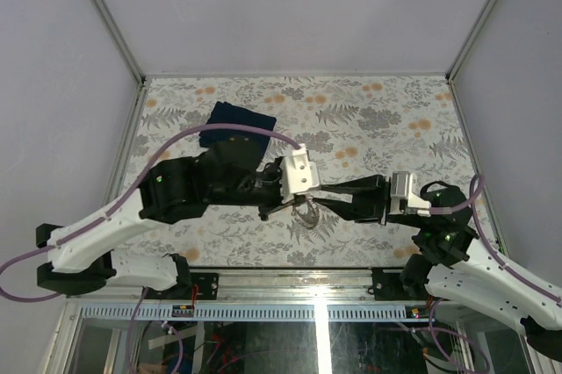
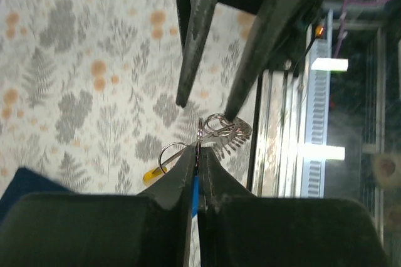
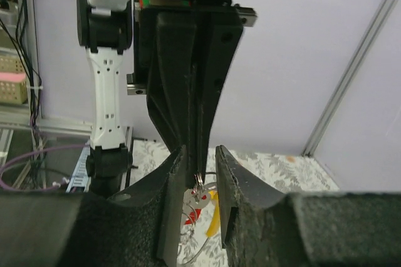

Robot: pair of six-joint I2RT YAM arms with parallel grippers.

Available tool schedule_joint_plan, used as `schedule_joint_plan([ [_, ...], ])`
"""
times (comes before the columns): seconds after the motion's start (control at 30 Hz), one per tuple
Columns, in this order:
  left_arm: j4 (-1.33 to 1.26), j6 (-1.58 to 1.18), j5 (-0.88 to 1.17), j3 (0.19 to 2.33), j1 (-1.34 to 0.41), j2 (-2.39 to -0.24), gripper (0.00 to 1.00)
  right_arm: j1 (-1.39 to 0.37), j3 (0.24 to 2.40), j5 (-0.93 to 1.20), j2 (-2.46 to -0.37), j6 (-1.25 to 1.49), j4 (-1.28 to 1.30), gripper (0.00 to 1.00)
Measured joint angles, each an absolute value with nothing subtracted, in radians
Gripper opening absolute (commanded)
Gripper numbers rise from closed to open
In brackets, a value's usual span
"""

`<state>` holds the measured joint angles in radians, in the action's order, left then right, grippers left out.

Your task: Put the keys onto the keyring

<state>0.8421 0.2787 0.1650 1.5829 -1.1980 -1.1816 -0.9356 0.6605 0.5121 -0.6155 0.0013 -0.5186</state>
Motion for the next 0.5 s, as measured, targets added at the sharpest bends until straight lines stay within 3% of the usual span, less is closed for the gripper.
schedule_joint_plan([
  [0.5,1.275,0.29,-0.003,1.85,-1.198,-1.424,0.0,-0.936,0.557,0.51,-0.582,-0.064,-0.388,0.33],
])
